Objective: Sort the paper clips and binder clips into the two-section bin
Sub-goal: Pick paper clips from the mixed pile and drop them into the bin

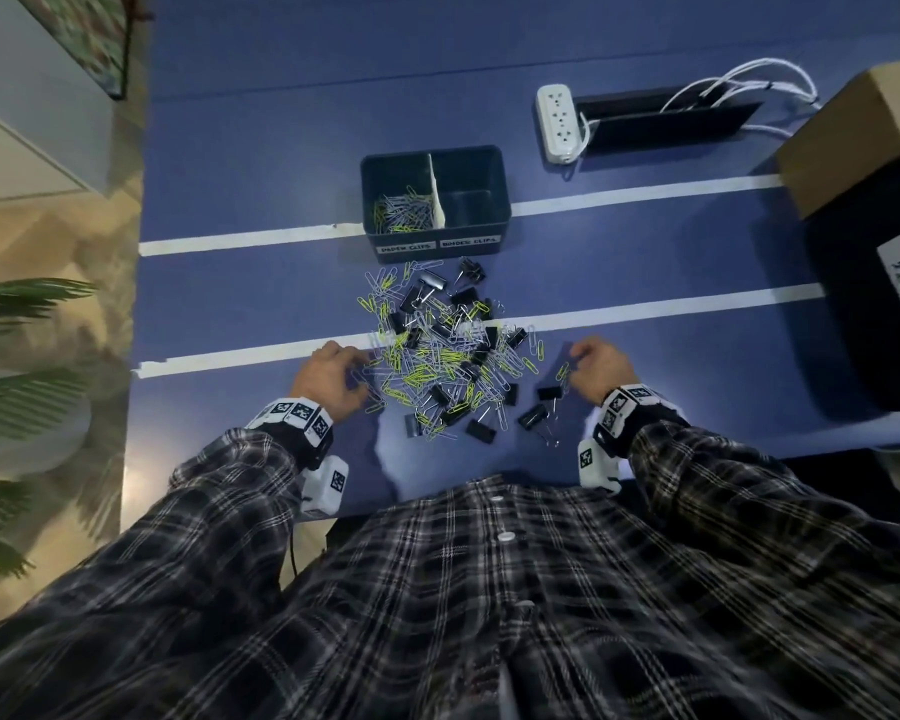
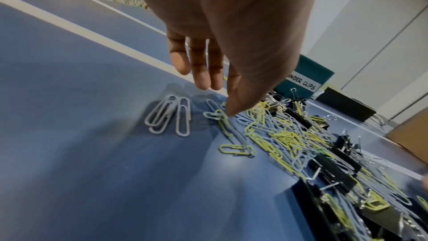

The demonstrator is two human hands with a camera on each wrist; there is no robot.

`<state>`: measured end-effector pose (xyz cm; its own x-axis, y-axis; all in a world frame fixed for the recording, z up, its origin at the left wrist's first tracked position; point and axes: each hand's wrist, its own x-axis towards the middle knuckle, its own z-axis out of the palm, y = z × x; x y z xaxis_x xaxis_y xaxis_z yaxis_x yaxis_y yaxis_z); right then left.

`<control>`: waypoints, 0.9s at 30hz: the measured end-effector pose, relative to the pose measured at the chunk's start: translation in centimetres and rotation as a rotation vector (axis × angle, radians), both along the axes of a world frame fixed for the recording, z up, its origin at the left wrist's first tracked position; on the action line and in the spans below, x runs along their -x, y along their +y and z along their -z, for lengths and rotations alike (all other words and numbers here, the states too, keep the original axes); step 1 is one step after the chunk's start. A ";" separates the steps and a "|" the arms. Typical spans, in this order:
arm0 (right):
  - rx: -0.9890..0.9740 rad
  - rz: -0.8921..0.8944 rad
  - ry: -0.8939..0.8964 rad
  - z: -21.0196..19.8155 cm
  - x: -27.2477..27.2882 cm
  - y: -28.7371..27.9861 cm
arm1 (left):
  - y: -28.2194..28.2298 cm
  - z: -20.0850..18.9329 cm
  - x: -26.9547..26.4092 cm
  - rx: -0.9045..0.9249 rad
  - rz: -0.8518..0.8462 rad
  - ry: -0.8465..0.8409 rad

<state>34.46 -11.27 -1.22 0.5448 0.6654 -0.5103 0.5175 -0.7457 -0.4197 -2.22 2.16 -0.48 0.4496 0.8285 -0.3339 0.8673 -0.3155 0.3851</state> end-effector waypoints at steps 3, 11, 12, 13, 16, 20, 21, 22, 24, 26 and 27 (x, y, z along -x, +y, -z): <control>0.040 0.004 0.099 0.2 -0.9 -0.7 | -0.2 0.0 0.6 0.091 -0.061 0.048; -0.061 -0.008 0.045 -0.5 1.0 2.2 | -1.4 0.2 -0.2 0.177 -0.119 -0.038; -0.091 -0.019 0.060 -0.5 1.3 2.5 | -1.5 0.0 -0.4 0.159 -0.111 -0.060; -0.123 -0.009 0.068 -0.7 1.6 2.7 | -1.6 -0.2 -0.4 0.128 -0.112 -0.067; -0.109 0.046 -0.050 -0.5 2.2 2.7 | -1.8 -0.6 0.0 -0.021 -0.209 0.030; -0.063 -0.081 -0.058 -0.5 3.7 3.0 | -1.7 -0.4 0.7 0.054 -0.348 0.219; -0.069 -0.113 -0.038 -0.6 4.1 3.2 | -1.6 -0.2 0.7 0.080 -0.345 0.208; -0.074 -0.154 -0.038 -0.7 4.5 3.5 | -1.4 0.2 0.5 0.097 -0.333 0.186; -0.060 -0.221 -0.078 -0.8 5.2 4.0 | -1.2 0.5 -0.2 0.111 -0.299 0.140; -0.034 -0.241 -0.128 -0.8 5.8 4.0 | -1.5 0.4 -1.3 0.122 -0.301 0.074; -0.028 -0.247 -0.152 -0.9 6.0 4.0 | -1.6 0.2 -1.8 0.129 -0.302 0.042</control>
